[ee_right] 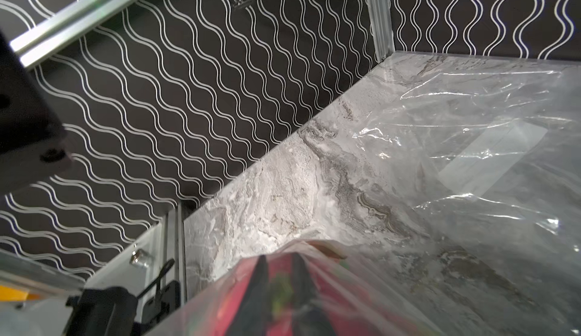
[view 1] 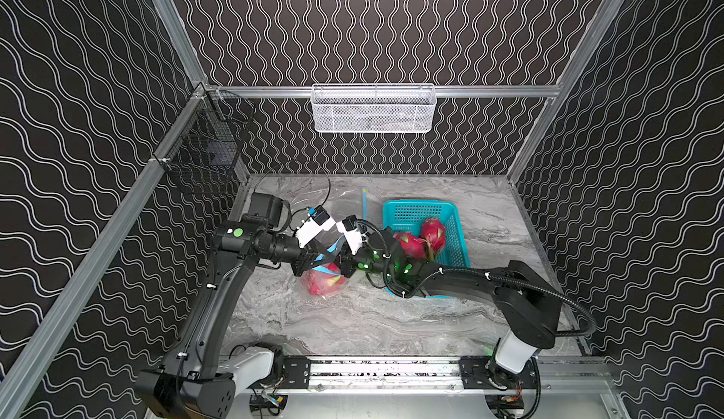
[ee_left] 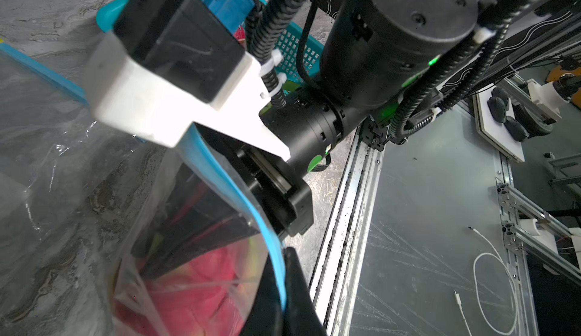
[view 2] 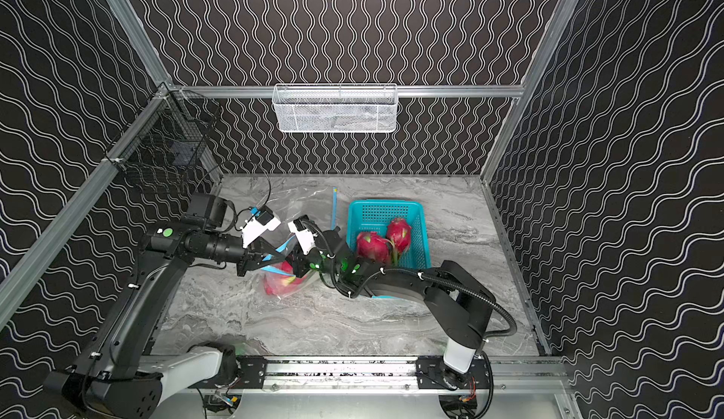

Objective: Open the zip-top bag and take out the dragon fruit
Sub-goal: Pick up the dragon fruit from the zipper food storage bag.

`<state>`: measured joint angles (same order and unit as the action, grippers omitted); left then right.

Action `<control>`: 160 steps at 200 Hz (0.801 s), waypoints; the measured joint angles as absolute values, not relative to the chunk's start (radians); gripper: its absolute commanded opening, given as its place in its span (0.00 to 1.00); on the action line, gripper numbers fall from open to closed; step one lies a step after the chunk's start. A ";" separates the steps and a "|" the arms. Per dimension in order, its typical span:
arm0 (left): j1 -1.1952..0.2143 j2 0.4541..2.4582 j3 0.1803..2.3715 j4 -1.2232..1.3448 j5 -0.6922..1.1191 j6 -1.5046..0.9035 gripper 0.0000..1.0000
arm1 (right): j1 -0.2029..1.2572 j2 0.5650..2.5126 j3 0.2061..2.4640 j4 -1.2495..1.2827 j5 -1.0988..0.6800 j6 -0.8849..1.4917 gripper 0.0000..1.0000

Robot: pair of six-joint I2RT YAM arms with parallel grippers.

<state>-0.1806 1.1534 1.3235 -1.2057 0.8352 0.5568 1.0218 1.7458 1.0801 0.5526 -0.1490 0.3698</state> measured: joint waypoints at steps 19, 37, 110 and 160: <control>-0.181 1.151 1.324 -1.206 0.826 0.561 0.00 | 1.026 1.748 1.080 0.559 -0.134 0.398 0.07; -0.181 1.148 1.324 -1.206 0.821 0.566 0.00 | 1.027 1.755 1.081 0.567 -0.129 0.421 0.06; -0.181 1.139 1.327 -1.192 0.767 0.580 0.00 | 1.032 1.679 1.021 0.574 -0.111 0.461 0.00; -0.181 1.152 1.326 -1.106 0.664 0.552 0.00 | 1.032 1.523 0.918 0.587 -0.113 0.428 0.00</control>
